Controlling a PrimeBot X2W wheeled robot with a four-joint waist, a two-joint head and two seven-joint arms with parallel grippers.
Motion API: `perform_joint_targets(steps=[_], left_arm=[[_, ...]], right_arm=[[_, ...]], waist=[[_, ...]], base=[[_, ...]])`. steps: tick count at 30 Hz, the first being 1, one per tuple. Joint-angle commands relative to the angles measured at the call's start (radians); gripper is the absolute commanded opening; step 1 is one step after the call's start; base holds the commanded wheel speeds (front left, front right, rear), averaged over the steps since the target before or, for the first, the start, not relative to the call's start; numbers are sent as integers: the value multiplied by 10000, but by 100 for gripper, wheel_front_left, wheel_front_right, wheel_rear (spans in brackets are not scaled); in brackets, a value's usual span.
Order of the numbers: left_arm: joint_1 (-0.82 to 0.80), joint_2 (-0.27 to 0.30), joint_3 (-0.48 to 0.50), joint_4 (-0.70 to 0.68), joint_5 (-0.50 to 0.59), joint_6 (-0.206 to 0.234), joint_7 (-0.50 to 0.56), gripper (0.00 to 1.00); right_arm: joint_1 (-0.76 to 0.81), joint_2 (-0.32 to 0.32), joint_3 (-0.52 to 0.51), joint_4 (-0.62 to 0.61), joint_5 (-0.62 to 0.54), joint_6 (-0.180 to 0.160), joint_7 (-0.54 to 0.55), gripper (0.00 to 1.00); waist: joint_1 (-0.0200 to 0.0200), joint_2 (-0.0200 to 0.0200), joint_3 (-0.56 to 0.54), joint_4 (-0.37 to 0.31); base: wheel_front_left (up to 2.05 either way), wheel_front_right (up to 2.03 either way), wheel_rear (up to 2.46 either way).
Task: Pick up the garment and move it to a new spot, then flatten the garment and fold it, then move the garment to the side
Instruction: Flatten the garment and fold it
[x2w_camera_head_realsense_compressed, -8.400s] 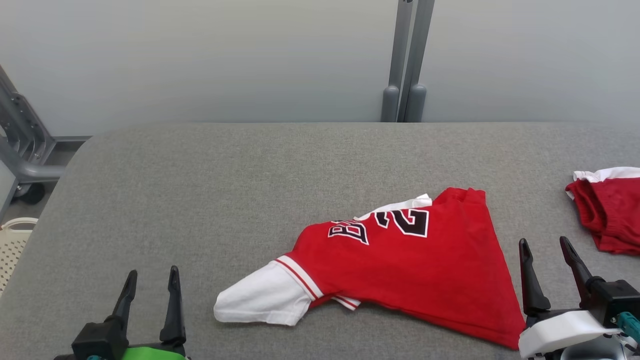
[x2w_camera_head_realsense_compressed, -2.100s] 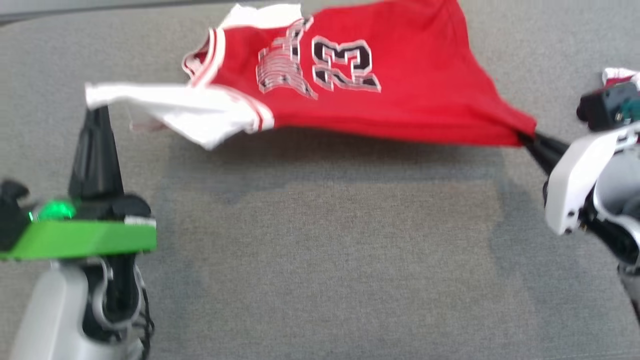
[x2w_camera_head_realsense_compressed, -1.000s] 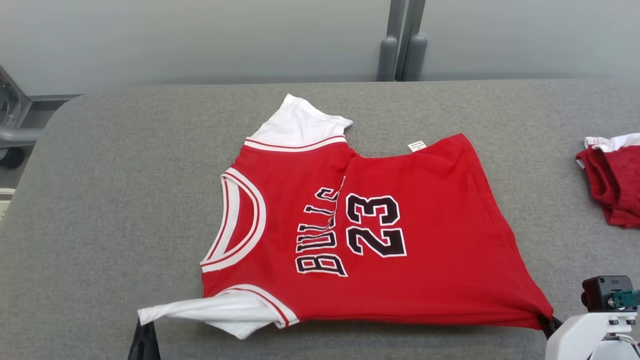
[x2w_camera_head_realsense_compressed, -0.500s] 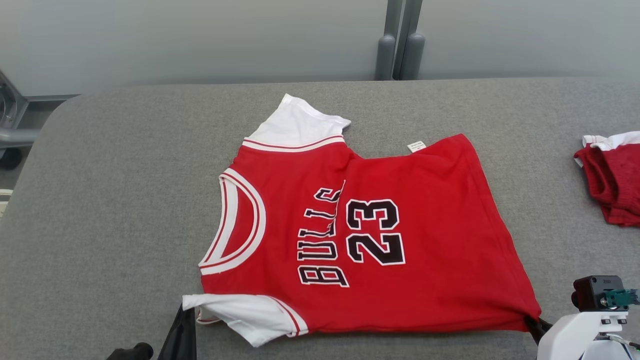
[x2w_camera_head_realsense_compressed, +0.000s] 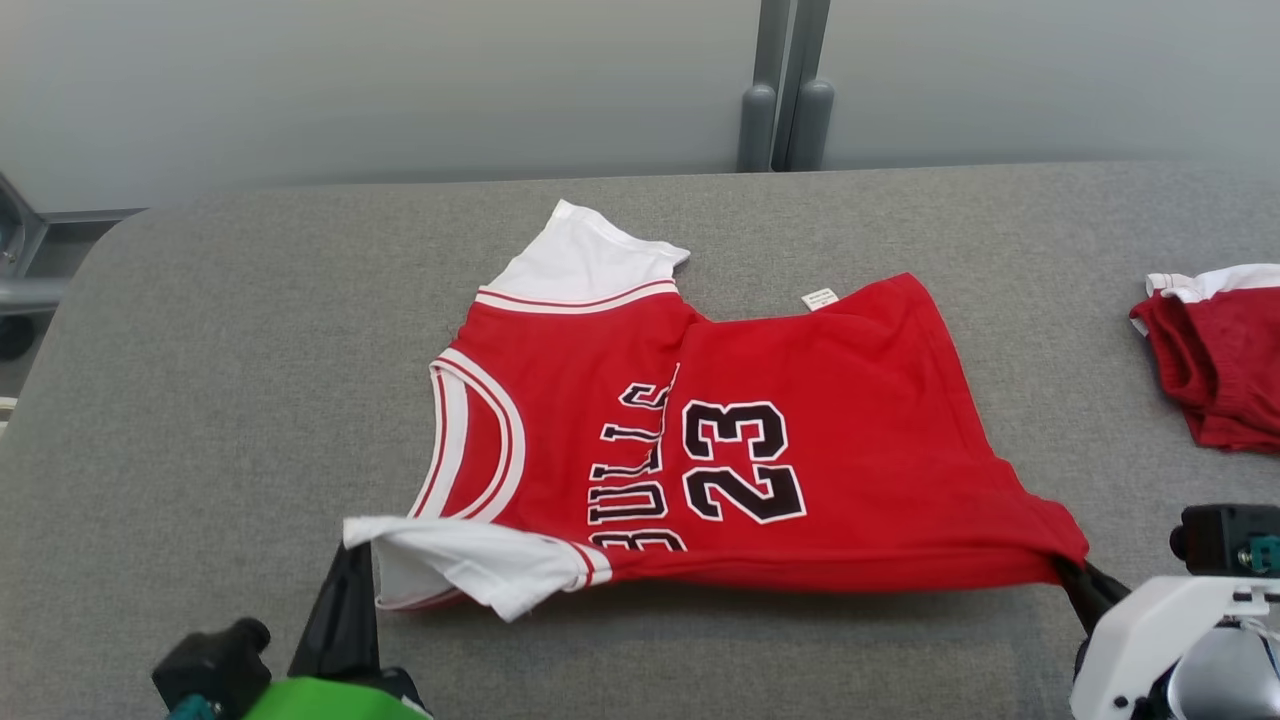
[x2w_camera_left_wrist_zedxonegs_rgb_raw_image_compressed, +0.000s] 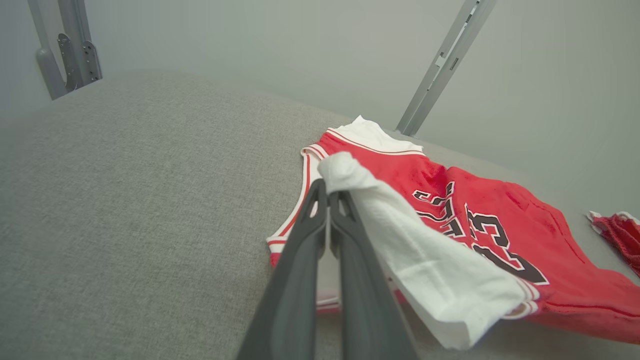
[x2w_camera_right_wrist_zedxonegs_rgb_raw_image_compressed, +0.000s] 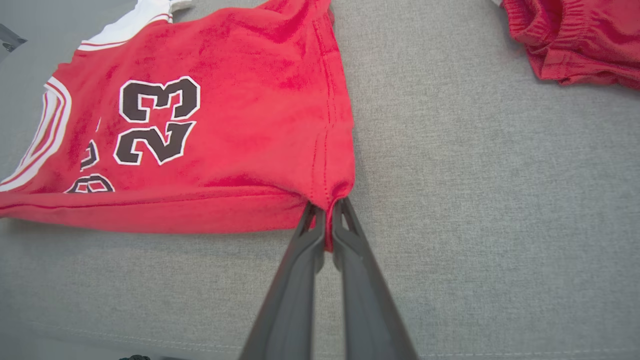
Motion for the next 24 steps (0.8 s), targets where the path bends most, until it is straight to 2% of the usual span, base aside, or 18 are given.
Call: perform_joint_targets(steps=[1,5,13,18,19,24], left_arm=[[-360,17,119,-60,-215,-77,5,0],[-1536,153,261,-49,-521,-326,311,0],[-5308,835,767,427,-949,-821,1117,0],[-7748,1418,959,558,-977,-1038,1613,0],[-8698,1622,978,639,-955,-1100,1772,0],[-11153,2105,915,1026,-692,-1235,2108,0]], right_arm=[[-265,0,38,52,-58,-12,-142,0],[-1338,-9,366,344,-190,-10,-300,0],[-4981,-1019,1590,1780,154,-7,-967,0],[-7431,-1475,2150,2905,279,-7,-1459,0],[-8395,-1577,2184,3370,187,-7,-1726,0],[-10950,-1746,2222,4496,-287,-9,-2428,0]], waist=[[1,0,4,-11],[1,0,183,-45],[1,0,1306,-383],[1,0,2447,-668],[1,0,2977,-785],[1,0,4423,-1075]], base=[[0,0,0],[0,0,0],[0,0,0],[0,0,0],[0,0,0],[0,0,0]])
